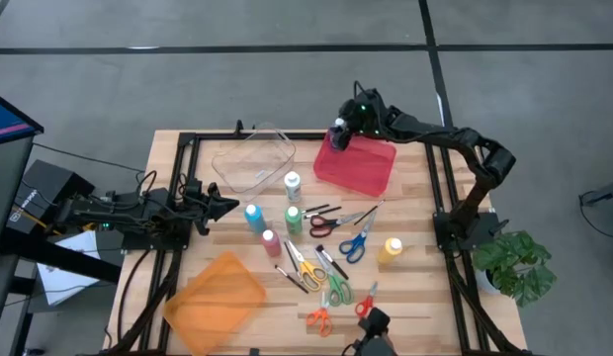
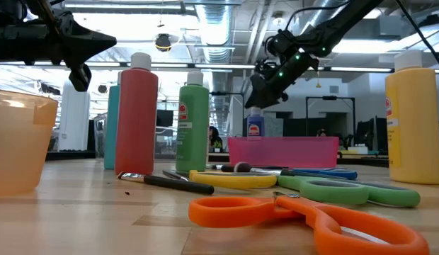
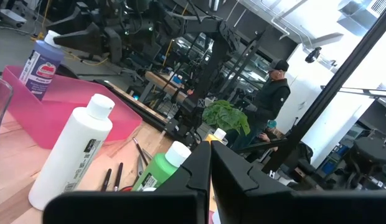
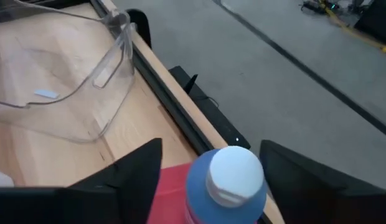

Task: Pick & Place Paint Supplies
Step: Put the blue paint bottle into the red bin, then put the yellow paint bottle into the red bin

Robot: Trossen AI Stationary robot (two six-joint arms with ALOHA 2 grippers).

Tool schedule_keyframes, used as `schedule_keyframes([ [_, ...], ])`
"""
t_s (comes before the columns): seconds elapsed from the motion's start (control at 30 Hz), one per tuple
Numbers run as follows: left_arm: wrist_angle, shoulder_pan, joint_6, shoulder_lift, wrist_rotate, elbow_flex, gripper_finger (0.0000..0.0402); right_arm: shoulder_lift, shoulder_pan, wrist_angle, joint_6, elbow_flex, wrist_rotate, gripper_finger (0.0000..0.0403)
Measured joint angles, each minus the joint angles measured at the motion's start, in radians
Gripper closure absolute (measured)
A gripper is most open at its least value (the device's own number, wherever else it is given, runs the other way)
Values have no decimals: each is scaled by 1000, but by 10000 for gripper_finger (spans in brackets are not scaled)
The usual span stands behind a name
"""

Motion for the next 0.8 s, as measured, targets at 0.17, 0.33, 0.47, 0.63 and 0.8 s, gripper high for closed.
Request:
schedule_keyframes([
  [0.17,0,0,0,0,0,0,396,-45,0,-235,-20,132,-46,102],
  [0.33,0,0,0,0,0,0,396,-214,7,-554,-35,230,-172,100],
  [0.47,0,0,0,0,0,0,396,-409,53,-786,-30,230,-185,100],
  [0.63,0,0,0,0,0,0,396,-635,188,-949,99,217,-173,101],
  [0.8,0,0,0,0,0,0,396,-838,403,-1000,337,116,-71,101],
])
